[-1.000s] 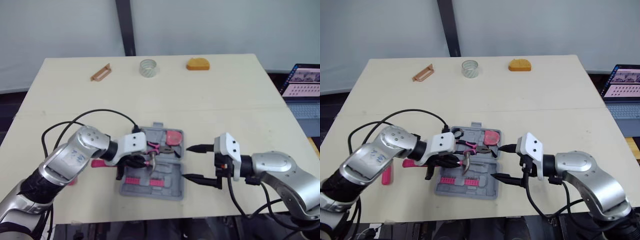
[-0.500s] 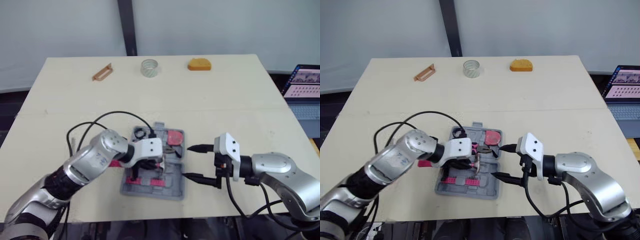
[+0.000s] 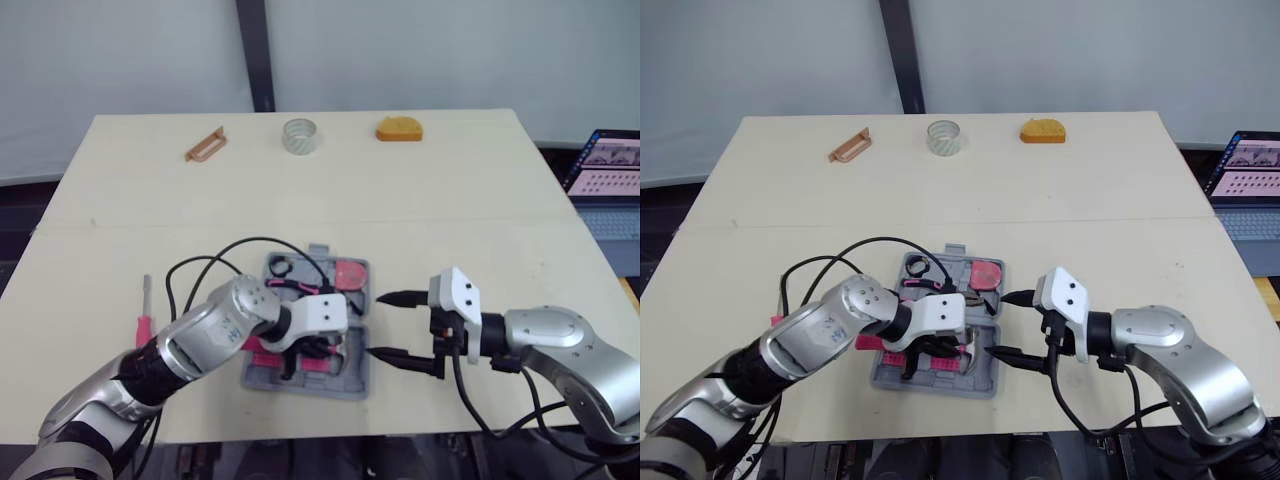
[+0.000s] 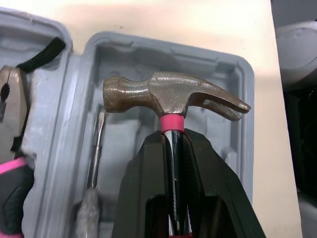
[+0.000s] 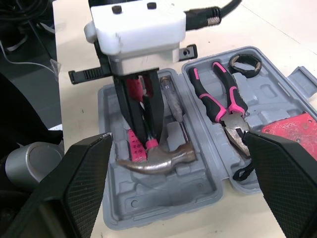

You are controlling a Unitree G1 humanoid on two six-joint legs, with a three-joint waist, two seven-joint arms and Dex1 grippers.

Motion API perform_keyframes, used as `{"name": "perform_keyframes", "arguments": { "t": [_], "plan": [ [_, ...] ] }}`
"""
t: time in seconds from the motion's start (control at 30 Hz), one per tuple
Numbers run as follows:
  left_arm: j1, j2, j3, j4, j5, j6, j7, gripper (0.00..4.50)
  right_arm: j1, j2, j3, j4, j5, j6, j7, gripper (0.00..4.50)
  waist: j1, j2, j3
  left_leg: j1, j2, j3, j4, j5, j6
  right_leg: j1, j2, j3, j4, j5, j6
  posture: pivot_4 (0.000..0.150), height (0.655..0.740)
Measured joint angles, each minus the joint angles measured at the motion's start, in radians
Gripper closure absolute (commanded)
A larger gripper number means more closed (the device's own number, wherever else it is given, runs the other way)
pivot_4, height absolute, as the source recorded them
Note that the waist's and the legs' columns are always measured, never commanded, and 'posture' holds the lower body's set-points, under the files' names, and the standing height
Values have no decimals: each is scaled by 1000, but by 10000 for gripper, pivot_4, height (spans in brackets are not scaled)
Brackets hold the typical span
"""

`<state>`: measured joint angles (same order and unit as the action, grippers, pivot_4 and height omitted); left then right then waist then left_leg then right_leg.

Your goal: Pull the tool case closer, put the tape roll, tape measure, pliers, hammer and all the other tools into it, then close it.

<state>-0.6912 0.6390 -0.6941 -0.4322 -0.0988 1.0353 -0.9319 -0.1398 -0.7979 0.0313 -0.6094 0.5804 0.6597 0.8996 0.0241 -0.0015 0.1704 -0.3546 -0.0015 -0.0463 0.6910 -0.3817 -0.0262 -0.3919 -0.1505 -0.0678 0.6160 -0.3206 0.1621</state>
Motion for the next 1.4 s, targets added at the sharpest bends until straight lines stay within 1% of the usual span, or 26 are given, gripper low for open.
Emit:
{"name": "perform_keyframes", "arguments": {
  "t": [0.1, 0.5, 0.93, 1.23, 1.4],
  "plan": [
    [-14, -21, -2, 3, 3, 28, 19, 44869, 0, 0, 0, -12, 0, 2, -9, 0, -1, 0, 0, 0, 0, 0, 0, 0, 0, 0, 0, 0, 1, 0, 0, 1500, 7400],
    [-39, -48, -64, 10, 4, 97, 46, 44869, 18, 4, 0, -18, 0, 3, -33, 0, 0, 0, 0, 0, 0, 0, 1, 0, 0, 0, 0, 0, 1, 0, 0, 1500, 7400],
    [-77, -77, -120, 72, 24, 62, 69, 44869, 52, 6, -1, -48, 2, 3, -42, 0, 0, 0, 0, 0, 0, 0, 2, 0, 1, 0, 0, 1, 2, 0, 0, 1500, 7400],
    [-80, -93, -131, 94, 28, 53, 73, 44869, 112, -61, -41, -41, 3, 3, -23, 0, 1, 0, 0, 0, 0, 0, 3, -1, 2, 0, 0, 1, 2, 0, 0, 1500, 7400],
    [-80, -94, -141, 94, 29, 54, 81, 44869, 125, -72, -41, -25, 0, -3, -10, 0, 0, 0, 0, 0, 0, 0, 3, -1, 2, 0, 0, 1, 3, 0, 0, 1500, 7400]
  ]
}}
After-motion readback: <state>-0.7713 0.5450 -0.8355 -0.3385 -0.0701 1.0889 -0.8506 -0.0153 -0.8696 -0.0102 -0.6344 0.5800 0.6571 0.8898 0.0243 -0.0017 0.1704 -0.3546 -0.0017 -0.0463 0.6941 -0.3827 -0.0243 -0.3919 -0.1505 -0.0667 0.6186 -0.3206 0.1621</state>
